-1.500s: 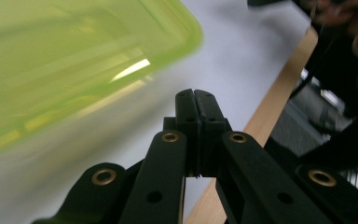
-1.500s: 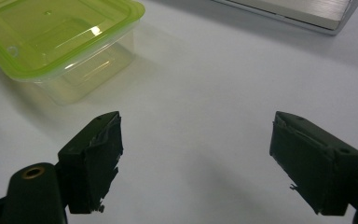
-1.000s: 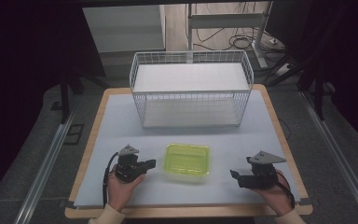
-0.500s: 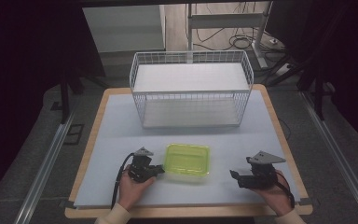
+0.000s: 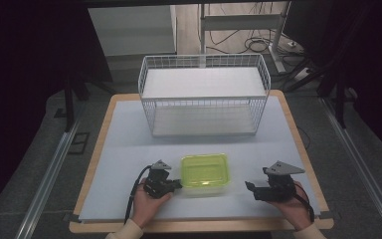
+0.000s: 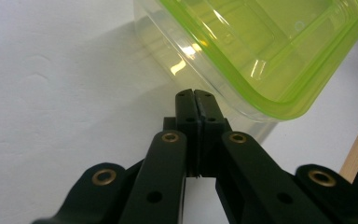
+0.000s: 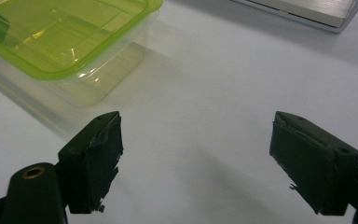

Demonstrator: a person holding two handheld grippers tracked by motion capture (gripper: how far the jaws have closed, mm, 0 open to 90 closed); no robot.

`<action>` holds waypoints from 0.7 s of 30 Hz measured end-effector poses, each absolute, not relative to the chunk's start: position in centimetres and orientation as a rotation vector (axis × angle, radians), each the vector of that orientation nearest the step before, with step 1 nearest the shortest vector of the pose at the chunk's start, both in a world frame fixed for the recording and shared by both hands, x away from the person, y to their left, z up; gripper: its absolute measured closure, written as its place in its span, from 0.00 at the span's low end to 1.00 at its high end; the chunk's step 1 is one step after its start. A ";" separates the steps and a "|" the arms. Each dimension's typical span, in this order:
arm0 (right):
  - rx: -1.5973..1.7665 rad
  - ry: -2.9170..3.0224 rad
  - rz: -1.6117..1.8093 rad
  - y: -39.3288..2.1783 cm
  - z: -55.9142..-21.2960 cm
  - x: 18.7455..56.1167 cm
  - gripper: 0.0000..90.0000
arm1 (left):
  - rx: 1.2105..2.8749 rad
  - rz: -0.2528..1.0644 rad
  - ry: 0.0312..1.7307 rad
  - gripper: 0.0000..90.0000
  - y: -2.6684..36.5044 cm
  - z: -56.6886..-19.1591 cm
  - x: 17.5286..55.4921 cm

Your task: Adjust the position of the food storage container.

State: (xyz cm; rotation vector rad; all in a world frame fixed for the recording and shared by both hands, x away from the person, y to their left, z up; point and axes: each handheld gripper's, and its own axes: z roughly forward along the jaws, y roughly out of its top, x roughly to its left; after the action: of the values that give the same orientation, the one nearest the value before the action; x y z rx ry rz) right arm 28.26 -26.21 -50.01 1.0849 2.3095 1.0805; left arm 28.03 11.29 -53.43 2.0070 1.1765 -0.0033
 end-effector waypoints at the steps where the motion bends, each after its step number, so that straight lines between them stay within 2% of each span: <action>1: 1.085 2.310 1.080 -26.2 -50.0 28.3 0.19 | 2.007 -0.003 1.177 1.00 11.3 -53.4 28.0; 7: 1.088 2.305 1.088 -26.3 -49.9 28.3 0.19 | 2.005 -0.007 1.176 1.00 11.4 -53.4 28.0; 17: 1.069 2.291 1.156 -26.2 -49.4 28.1 0.18 | 1.831 0.035 1.213 0.97 16.2 -50.9 27.1; 19: 1.060 2.296 1.171 -26.2 -49.4 28.1 0.18 | 1.786 0.032 1.206 0.89 16.9 -50.4 26.9; 21: 1.057 2.297 1.200 -26.2 -49.3 28.1 0.17 | 1.753 0.026 1.196 0.73 17.2 -50.0 26.7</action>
State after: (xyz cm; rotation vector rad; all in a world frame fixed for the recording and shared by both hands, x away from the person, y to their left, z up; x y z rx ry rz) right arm 28.12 -26.22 -49.27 1.0572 2.2967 1.2001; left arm 26.65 17.19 -50.01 1.7530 1.1959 0.0256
